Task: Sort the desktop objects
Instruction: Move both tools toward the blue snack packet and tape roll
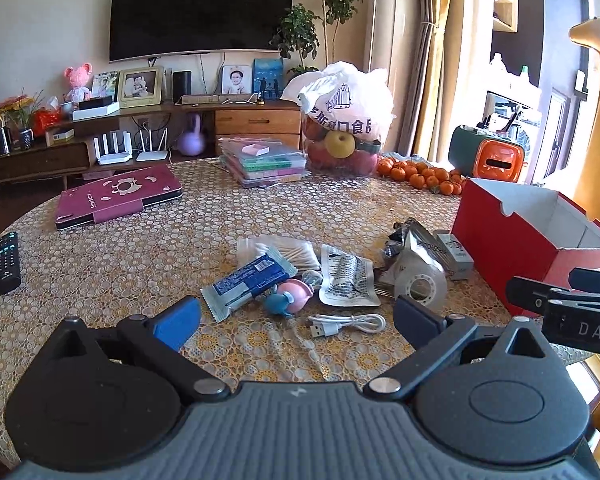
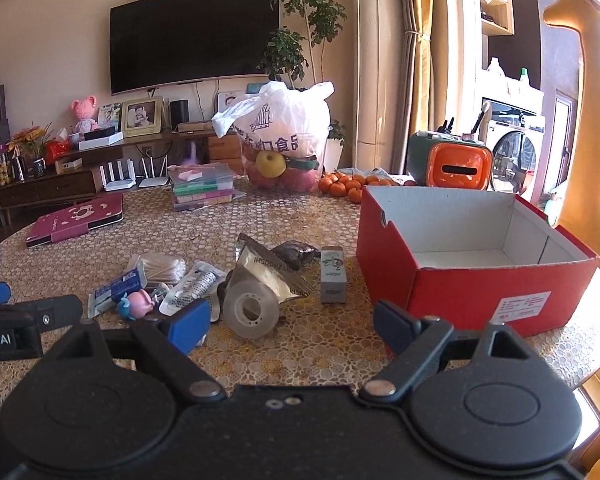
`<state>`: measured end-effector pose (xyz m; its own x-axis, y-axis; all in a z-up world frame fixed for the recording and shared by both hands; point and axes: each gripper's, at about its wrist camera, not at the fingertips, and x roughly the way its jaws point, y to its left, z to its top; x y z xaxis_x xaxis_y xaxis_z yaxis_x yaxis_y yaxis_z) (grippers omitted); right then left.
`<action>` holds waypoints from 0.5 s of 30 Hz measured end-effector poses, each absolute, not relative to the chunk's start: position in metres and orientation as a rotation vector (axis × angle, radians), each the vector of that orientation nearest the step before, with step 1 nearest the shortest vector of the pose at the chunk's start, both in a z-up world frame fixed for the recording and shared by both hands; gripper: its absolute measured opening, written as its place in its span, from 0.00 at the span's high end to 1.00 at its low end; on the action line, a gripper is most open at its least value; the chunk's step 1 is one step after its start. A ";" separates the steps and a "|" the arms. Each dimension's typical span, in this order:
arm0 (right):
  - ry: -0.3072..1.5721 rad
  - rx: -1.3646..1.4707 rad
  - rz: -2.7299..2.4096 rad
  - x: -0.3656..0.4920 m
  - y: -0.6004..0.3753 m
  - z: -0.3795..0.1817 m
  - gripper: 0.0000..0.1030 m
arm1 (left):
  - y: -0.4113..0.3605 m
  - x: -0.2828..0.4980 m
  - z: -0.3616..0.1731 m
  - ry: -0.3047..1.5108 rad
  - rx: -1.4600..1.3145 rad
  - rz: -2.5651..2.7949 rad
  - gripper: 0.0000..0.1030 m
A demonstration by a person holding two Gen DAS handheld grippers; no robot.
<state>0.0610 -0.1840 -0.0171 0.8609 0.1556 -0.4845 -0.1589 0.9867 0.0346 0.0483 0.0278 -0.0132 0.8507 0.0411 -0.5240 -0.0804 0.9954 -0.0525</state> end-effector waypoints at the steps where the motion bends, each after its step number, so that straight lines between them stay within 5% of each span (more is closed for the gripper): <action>1: 0.514 -0.006 0.170 0.065 -0.183 -0.019 0.14 | 0.029 0.052 -0.015 0.552 -0.068 0.066 0.00; 15: 0.590 -0.007 0.204 0.105 -0.173 -0.045 0.15 | 0.061 0.109 -0.035 0.603 -0.008 0.053 0.00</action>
<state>0.1048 -0.1728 -0.0450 0.8113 0.1886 -0.5534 -0.1927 0.9799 0.0514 0.1090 0.0613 -0.0349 0.8225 0.0477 -0.5668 -0.0525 0.9986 0.0079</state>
